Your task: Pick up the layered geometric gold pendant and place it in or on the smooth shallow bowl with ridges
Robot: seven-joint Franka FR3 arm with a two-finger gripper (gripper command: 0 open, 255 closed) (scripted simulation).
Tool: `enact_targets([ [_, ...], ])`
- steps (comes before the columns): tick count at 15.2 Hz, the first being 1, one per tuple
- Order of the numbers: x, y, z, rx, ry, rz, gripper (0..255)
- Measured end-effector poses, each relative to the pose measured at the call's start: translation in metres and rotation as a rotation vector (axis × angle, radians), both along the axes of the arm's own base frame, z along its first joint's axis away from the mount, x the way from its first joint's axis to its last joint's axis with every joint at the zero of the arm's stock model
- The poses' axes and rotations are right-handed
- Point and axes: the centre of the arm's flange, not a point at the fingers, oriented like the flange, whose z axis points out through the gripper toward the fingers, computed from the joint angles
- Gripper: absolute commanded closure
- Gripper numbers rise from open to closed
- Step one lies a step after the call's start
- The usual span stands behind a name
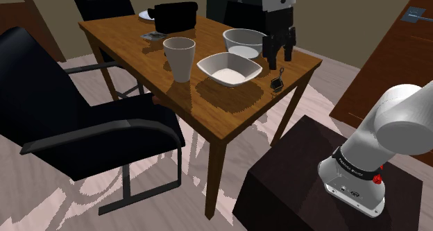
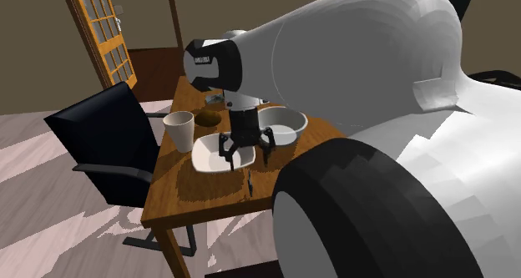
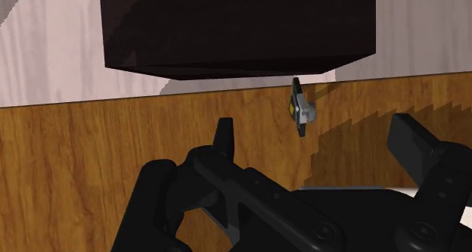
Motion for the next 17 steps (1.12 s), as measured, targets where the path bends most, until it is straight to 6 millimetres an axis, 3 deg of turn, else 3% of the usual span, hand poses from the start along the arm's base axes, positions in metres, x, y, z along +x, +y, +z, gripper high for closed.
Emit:
enact_targets([
  [5,-0.009,0.001,-0.026,0.0,0.004,0.001,0],
  [11,-0.01,0.002,-0.03,0.0,0.004,0.001,0],
  [12,-0.01,0.002,-0.03,0.0,0.004,0.001,255],
  [17,-0.01,0.002,-0.03,0.0,0.004,0.001,255],
])
